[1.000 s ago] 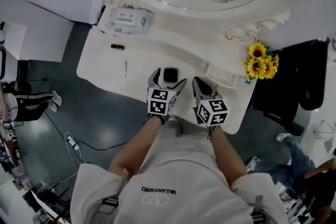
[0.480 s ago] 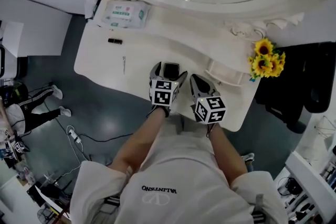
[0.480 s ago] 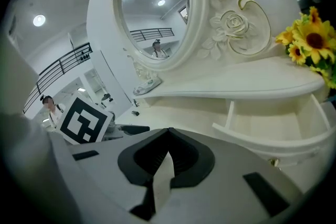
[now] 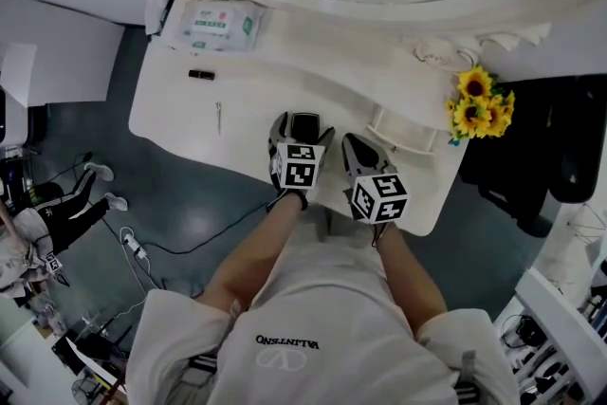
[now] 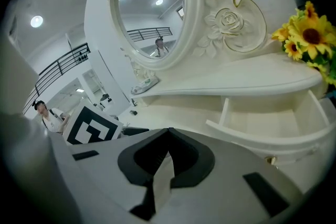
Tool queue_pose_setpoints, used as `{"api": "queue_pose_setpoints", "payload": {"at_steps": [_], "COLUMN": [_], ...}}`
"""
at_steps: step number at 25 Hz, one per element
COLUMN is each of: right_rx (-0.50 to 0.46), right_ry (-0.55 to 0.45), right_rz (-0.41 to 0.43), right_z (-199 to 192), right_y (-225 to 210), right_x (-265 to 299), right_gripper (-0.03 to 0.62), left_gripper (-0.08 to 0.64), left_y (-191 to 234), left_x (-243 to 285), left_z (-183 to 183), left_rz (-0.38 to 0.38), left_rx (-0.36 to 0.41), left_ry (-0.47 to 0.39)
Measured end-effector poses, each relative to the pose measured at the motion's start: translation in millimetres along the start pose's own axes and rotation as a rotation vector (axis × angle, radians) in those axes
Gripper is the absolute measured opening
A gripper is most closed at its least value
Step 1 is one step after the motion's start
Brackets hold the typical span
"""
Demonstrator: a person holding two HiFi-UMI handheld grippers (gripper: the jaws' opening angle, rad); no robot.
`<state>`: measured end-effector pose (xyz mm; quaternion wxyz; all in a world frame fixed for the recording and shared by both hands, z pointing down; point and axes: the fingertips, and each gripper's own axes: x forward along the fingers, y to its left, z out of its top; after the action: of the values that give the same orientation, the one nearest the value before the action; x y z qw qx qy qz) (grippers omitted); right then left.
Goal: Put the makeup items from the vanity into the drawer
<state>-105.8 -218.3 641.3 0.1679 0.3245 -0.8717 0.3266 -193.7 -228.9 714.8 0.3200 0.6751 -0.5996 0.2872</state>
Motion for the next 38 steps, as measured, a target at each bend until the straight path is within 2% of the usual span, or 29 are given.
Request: {"api": "queue_pose_setpoints", "payload": {"at_steps": [4,9,13,15,23,31,38], "right_rx": [0.005,0.007,0.007,0.006,0.006,0.0,0.023], "right_ry": [0.003,0.001,-0.006,-0.012,-0.039,-0.121,-0.204], "right_rz": [-0.001,-0.003,-0.006,-0.009,-0.015,-0.056,-0.14], "right_z": [-3,-3,-3,-2,1,21,39], "right_y": [-1,-2,-2,-2,-2,-13,-43], "right_x": [-1,-4,-7,-9,-27,-57,-95], "right_gripper": [0.012,0.012,0.012,0.012,0.012,0.012,0.011], "left_gripper": [0.476,0.459,0.411,0.359,0.345,0.345,0.345], "left_y": [3,3,-1,-5,-5,-32,-89], "left_x": [2,1,-1,-1,-10,-46,-63], "left_z": [-1,-2,0,0,-1,29,72], "left_rz": [0.033,0.041,0.042,0.036,0.033,-0.023,-0.127], "left_rx": [0.027,0.025,0.044,0.048,0.057,0.044,0.088], "left_ry": [-0.01,-0.014,-0.024,-0.024,-0.018,-0.084,-0.159]}}
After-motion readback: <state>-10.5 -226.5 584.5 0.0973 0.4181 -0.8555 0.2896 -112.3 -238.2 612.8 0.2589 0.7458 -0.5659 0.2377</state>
